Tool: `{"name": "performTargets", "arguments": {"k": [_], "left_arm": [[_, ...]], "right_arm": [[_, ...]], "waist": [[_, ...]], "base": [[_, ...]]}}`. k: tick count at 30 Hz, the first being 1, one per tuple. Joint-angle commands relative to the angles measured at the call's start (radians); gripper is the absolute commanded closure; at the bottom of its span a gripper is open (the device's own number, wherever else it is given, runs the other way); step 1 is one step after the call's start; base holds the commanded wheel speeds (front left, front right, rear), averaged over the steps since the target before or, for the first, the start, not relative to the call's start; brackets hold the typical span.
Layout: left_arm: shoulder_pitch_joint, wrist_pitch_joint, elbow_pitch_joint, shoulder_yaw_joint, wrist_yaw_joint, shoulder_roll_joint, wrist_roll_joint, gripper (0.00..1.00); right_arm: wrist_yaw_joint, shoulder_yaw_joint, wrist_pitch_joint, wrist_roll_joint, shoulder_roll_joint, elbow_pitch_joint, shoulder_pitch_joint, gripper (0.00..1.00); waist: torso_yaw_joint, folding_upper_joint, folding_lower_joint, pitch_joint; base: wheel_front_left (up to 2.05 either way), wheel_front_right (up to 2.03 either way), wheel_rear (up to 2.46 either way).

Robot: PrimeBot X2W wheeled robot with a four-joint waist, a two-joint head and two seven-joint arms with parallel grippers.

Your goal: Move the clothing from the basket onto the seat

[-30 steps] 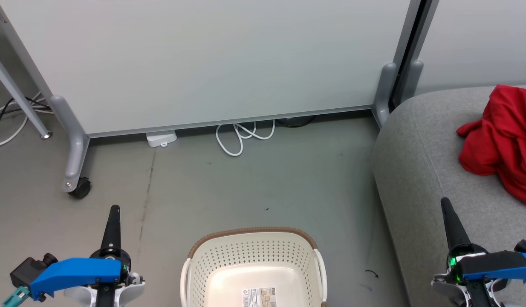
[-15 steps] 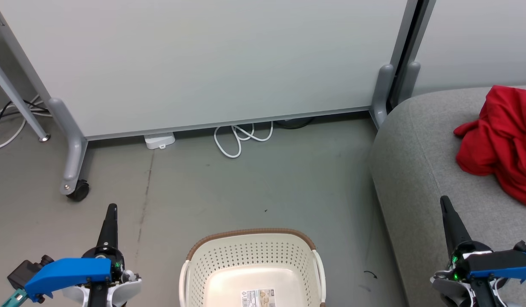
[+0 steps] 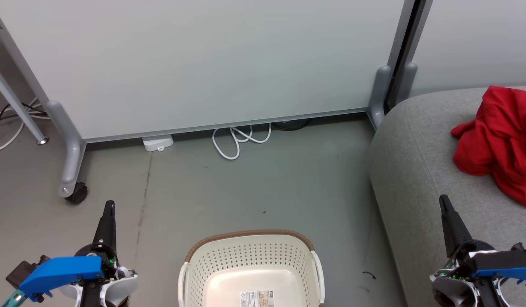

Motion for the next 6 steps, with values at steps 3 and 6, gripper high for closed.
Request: {"name": "performTargets", "arguments": {"k": [3, 6], "left_arm": [[-0.014, 0.009, -0.007, 0.007, -0.01, 0.0, -0.029, 1.0], [-0.015, 0.015, -0.008, 0.01, -0.011, 0.0, -0.048, 1.0]], "right_arm": [[0.001, -0.002, 0.009, 0.033, -0.006, 0.0, -0.013, 1.0], [0.001, -0.002, 0.014, 0.056, -0.006, 0.001, -0.014, 1.0]], "waist": [[-0.001, 0.0, 0.0, -0.001], [-0.003, 0.0, 0.0, -0.002]], "base": [[0.0, 0.0, 0.0], [0.0, 0.0, 0.0]]}}
